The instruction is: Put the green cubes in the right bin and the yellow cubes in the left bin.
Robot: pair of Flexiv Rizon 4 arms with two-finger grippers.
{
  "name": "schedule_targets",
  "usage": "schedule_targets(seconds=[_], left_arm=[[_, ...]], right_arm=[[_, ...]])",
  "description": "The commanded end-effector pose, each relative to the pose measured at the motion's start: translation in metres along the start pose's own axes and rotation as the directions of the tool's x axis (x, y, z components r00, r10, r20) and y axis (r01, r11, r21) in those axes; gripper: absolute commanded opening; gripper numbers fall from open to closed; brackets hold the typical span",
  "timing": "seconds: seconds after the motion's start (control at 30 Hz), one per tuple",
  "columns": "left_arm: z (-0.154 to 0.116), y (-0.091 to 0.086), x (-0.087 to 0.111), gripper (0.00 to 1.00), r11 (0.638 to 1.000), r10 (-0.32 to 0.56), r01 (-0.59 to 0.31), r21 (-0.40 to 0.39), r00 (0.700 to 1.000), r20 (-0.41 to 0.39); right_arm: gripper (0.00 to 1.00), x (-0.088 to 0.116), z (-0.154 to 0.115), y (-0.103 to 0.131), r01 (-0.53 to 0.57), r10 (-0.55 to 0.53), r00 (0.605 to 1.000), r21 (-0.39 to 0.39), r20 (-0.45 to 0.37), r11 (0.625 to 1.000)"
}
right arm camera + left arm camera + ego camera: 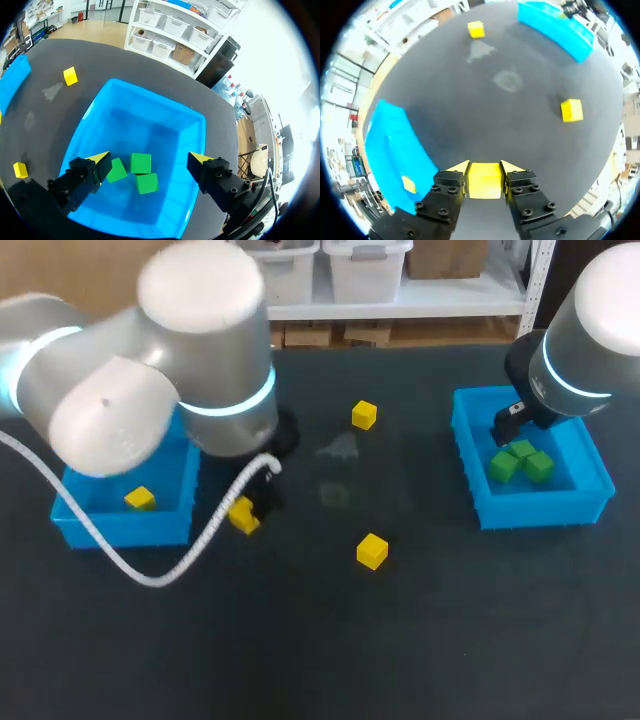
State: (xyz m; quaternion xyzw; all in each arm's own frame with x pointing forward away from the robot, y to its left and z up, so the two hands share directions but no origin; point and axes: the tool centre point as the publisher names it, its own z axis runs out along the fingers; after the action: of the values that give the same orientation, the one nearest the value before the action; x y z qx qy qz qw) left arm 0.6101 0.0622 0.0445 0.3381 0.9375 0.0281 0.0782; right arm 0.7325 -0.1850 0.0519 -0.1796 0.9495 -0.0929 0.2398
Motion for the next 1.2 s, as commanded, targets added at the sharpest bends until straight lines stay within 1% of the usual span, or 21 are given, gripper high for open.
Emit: schedule_targets(seconds=[0.03,0.2,0.3,0.37,0.4,0.5,0.6,0.63,0.67,0.7,0.73,0.8,0.93,1.03,1.1,1.2], left_arm=[[-0.02,0.031,0.005,0.0,0.998,-0.058,0.058,0.002,0.997,0.051],[-0.03,0.076,0.007,0.0,0.983,-0.177,0.18,-0.035,0.98,0.089],[-0.03,0.104,0.013,0.0,0.965,-0.248,0.254,-0.059,0.964,0.099],[-0.03,0.124,0.018,0.0,0.946,-0.306,0.315,-0.073,0.946,0.11],[-0.03,0.129,0.019,0.0,0.942,-0.318,0.327,-0.076,0.942,0.111],[-0.028,0.151,0.026,0.0,0.918,-0.372,0.383,-0.102,0.921,0.113],[-0.022,0.165,0.032,0.0,0.904,-0.399,0.408,-0.13,0.912,0.093],[-0.018,0.168,0.035,0.11,0.902,-0.401,0.409,-0.139,0.913,0.082],[-0.015,0.17,0.036,0.42,0.899,-0.406,0.412,-0.147,0.911,0.071],[-0.013,0.171,0.038,0.87,0.897,-0.412,0.417,-0.146,0.909,0.065],[-0.011,0.174,0.038,1.0,0.896,-0.413,0.418,-0.15,0.908,0.063],[-0.009,0.174,0.038,1.0,0.901,-0.404,0.408,-0.146,0.913,0.057],[-0.014,0.17,0.025,1.0,0.925,-0.353,0.358,-0.126,0.933,0.064],[-0.023,0.163,0.009,1.0,0.943,-0.305,0.313,-0.112,0.949,0.079],[-0.031,0.156,-0.002,1.0,0.953,-0.281,0.288,-0.088,0.956,0.088],[-0.044,0.144,-0.022,1.0,0.967,-0.24,0.248,-0.058,0.963,0.126]], right_arm=[[1.0,0.001,0.0,0.0,-0.001,0.001,1.0,0.002,0.004,1.0],[1.0,0.001,0.0,0.0,-0.001,0.001,1.0,0.002,0.004,1.0],[1.0,0.001,0.0,0.0,-0.001,0.001,1.0,0.002,0.004,1.0],[1.0,0.001,0.0,0.0,-0.001,0.001,1.0,0.002,0.004,1.0],[1.0,0.001,0.0,0.0,-0.001,0.001,1.0,0.002,0.004,1.0],[1.0,0.001,0.0,0.0,-0.001,0.001,1.0,0.002,0.004,1.0],[1.0,0.001,0.0,0.0,-0.001,0.001,1.0,0.002,0.004,1.0],[1.0,0.001,0.0,0.0,-0.001,0.001,1.0,0.002,0.004,1.0],[1.0,0.001,0.0,0.0,-0.001,0.001,1.0,0.002,0.004,1.0],[1.0,0.001,0.0,0.0,-0.001,0.001,1.0,0.002,0.004,1.0],[1.0,0.001,0.0,0.0,-0.001,0.001,1.0,0.002,0.004,1.0],[1.0,0.001,0.0,0.0,-0.001,0.001,1.0,0.002,0.004,1.0],[1.0,0.001,0.0,0.0,-0.001,0.001,1.0,0.002,0.004,1.0],[1.0,0.001,0.0,0.0,-0.001,0.001,1.0,0.002,0.004,1.0],[1.0,0.001,0.0,0.0,-0.001,0.001,1.0,0.002,0.004,1.0],[1.0,0.001,0.0,0.0,-0.001,0.001,1.0,0.002,0.004,1.0]])
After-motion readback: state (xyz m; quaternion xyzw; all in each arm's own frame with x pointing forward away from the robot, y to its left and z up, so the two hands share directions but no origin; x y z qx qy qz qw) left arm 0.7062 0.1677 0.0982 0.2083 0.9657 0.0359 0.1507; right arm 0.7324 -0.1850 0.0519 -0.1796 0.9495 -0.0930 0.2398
